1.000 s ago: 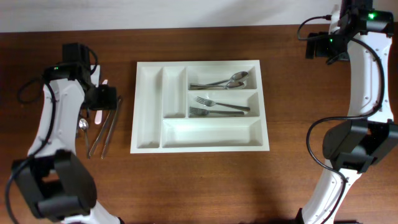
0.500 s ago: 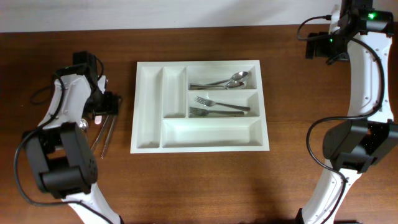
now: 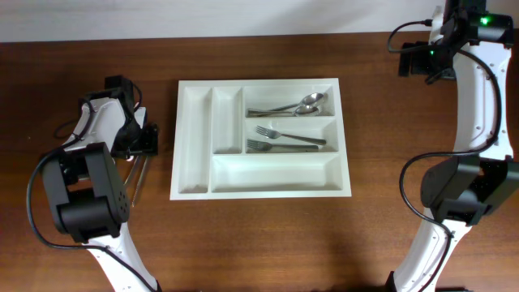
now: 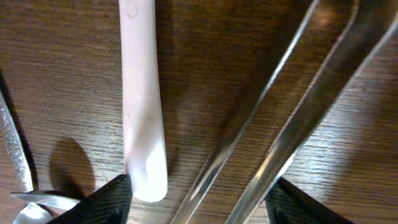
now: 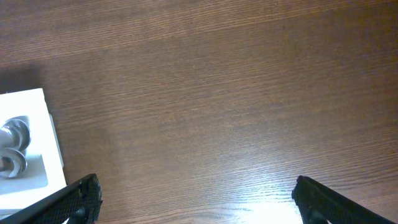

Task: Pack container
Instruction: 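Lower the left gripper onto the tongs and close on them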

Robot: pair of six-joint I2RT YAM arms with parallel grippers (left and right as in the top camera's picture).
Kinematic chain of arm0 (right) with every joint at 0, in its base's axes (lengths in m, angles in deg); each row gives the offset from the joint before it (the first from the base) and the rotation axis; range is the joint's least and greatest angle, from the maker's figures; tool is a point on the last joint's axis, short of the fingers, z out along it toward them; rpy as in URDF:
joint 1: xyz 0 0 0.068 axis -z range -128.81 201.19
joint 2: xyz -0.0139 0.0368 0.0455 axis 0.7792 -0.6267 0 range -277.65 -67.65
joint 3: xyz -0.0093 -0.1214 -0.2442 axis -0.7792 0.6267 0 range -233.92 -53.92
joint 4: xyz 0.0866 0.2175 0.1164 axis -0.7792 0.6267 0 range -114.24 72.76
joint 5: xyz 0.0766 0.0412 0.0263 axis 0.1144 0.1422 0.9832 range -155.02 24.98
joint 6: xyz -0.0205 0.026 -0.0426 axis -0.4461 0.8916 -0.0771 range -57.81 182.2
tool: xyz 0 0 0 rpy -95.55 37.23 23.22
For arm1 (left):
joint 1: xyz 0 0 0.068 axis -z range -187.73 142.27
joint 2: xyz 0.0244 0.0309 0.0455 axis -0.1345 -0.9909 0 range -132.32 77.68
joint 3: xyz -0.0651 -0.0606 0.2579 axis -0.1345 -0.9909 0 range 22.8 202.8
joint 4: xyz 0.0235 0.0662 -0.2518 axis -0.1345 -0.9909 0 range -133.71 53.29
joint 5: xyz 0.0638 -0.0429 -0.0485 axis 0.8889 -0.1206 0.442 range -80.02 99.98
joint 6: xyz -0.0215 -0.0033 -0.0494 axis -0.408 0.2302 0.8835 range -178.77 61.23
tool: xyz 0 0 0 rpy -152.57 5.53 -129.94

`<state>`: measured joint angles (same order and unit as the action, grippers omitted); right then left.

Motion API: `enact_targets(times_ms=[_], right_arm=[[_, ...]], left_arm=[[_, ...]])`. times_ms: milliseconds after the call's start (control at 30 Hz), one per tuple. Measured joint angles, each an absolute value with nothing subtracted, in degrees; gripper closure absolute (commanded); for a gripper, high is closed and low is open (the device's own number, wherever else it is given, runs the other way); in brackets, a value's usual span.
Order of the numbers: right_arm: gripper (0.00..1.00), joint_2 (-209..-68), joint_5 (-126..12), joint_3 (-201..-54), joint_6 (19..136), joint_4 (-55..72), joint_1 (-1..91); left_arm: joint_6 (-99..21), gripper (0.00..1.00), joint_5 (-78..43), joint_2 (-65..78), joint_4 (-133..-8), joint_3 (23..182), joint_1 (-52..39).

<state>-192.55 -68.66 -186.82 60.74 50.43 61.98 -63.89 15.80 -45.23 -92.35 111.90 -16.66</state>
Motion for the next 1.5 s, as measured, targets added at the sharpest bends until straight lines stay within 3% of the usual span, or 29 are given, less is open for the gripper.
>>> enact_targets(times_ms=[967, 1500], right_arm=[[0.01, -192.55, -68.66, -186.82, 60.72, 50.43, 61.98], [0.01, -192.55, -68.66, -186.82, 60.74, 50.43, 61.98]], left_arm=[[-63.91, 0.35, 13.16, -45.56, -94.32, 119.99, -16.66], [-65.23, 0.39, 10.03, -45.56, -91.30, 119.99, -16.64]])
